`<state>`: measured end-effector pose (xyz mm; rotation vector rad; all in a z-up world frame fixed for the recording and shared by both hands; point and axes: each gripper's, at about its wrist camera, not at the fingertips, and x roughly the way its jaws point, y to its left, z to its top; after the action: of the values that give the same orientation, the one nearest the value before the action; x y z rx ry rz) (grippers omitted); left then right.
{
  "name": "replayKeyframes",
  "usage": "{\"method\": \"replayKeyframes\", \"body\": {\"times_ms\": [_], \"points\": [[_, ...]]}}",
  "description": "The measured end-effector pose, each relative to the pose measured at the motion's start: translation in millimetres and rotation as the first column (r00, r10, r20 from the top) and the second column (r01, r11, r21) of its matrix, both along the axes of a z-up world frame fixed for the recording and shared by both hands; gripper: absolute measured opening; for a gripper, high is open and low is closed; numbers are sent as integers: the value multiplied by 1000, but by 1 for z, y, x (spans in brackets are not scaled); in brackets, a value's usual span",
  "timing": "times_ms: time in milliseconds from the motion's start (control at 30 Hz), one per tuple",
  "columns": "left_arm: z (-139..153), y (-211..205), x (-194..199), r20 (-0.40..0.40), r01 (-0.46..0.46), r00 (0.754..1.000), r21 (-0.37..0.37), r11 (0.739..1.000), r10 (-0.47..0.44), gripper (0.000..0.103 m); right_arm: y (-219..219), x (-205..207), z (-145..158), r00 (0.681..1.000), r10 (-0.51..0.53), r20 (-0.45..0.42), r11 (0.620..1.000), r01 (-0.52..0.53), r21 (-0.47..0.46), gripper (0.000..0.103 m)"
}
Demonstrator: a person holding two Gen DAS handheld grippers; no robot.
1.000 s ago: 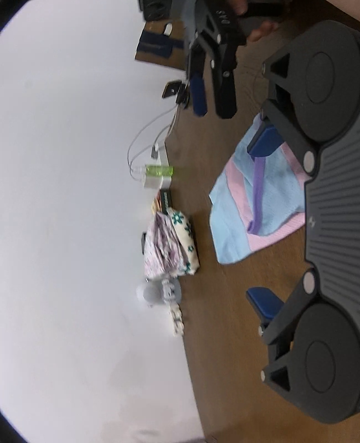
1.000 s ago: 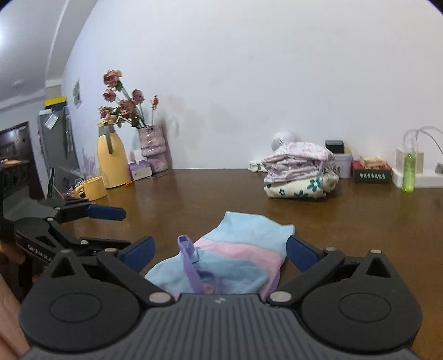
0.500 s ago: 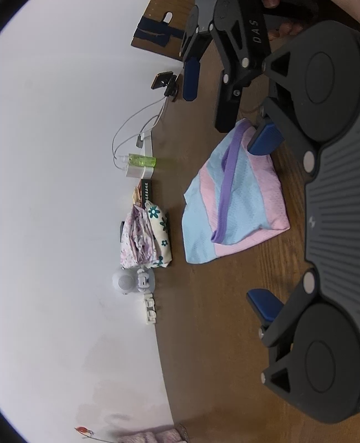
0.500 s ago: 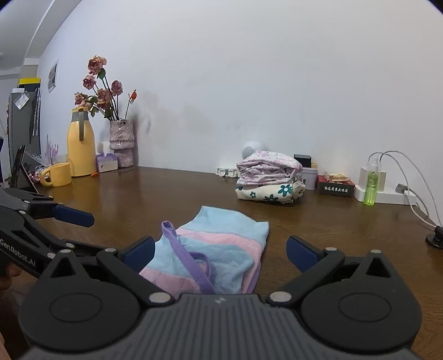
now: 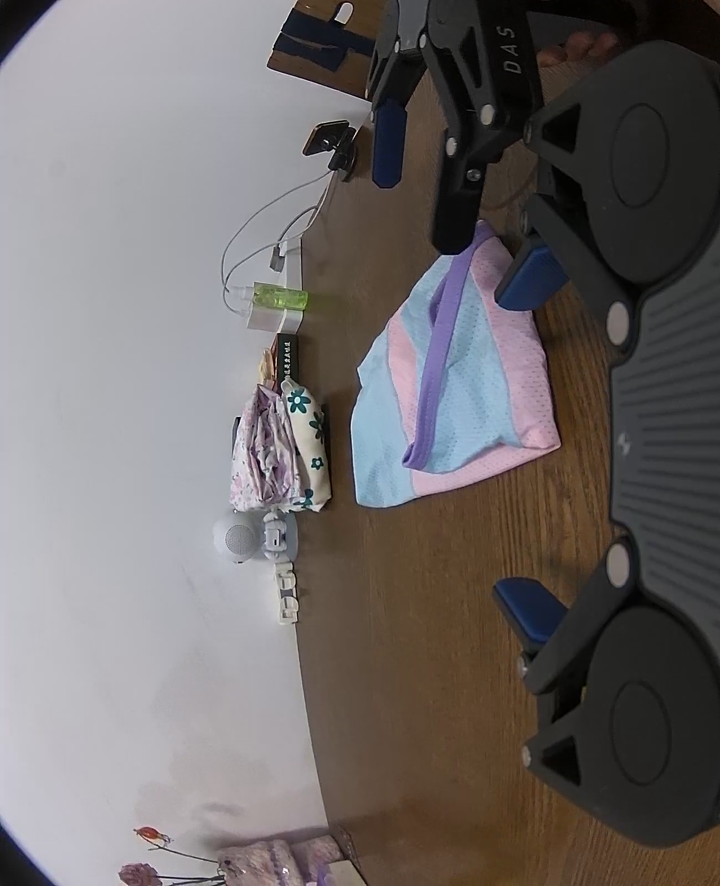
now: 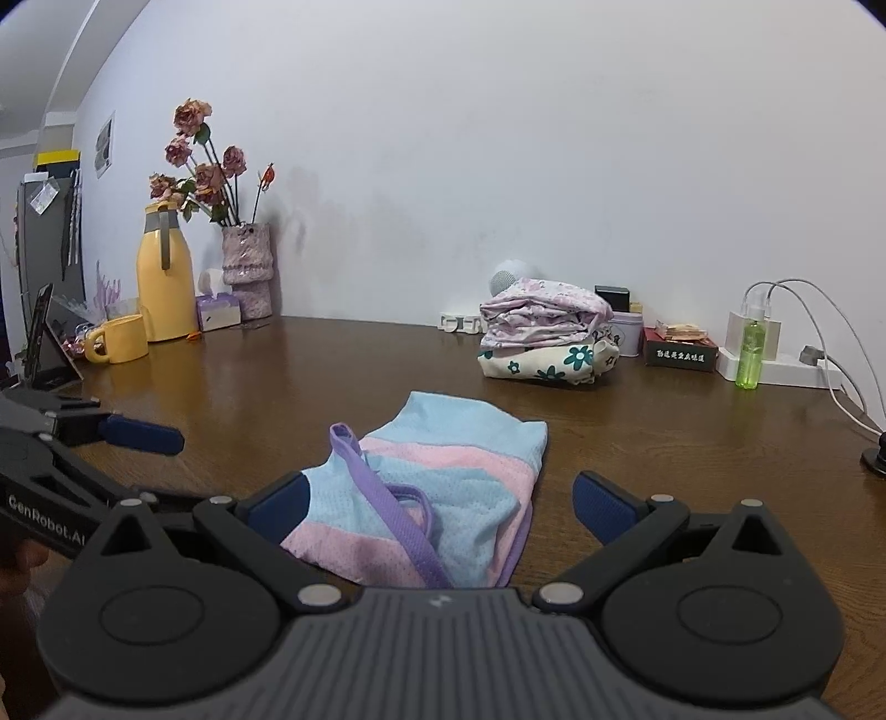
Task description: Fold clothes
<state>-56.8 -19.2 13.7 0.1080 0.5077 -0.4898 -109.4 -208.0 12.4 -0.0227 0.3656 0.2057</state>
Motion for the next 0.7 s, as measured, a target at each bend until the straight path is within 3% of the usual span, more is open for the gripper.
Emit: {"method": "replayKeyframes", "body": {"times_ms": [100,200,300,400,467,500,600,700], "points": [[1,0,1,1,2,1000,7,1000,-2,103,1,2,3,997,71,-22,994,-72,-79,103],[1,1,1,-1,-4,1000,12,1000,4,103,7,3,9,983,177,-41,960,-181,-215,103],[1,1,2,-2,-10,1000,13,1000,10,103,23,4,14,953,297,-65,871,-298,-391,96],[1,0,1,-2,-15,1000,24,1000,15,103,38,10,13,913,387,-126,750,-392,-533,78],[2,-1,1,0,-17,1000,32,999,17,103,46,17,10,886,425,-187,678,-448,-582,60],[2,-1,1,1,-19,1000,36,999,19,103,49,20,10,872,441,-212,647,-473,-598,56],[3,-1,1,3,-23,1000,46,999,23,103,57,28,6,831,483,-274,564,-535,-629,50],[3,-3,1,1,-10,1000,60,998,10,103,62,36,4,791,505,-345,509,-596,-621,46]]}}
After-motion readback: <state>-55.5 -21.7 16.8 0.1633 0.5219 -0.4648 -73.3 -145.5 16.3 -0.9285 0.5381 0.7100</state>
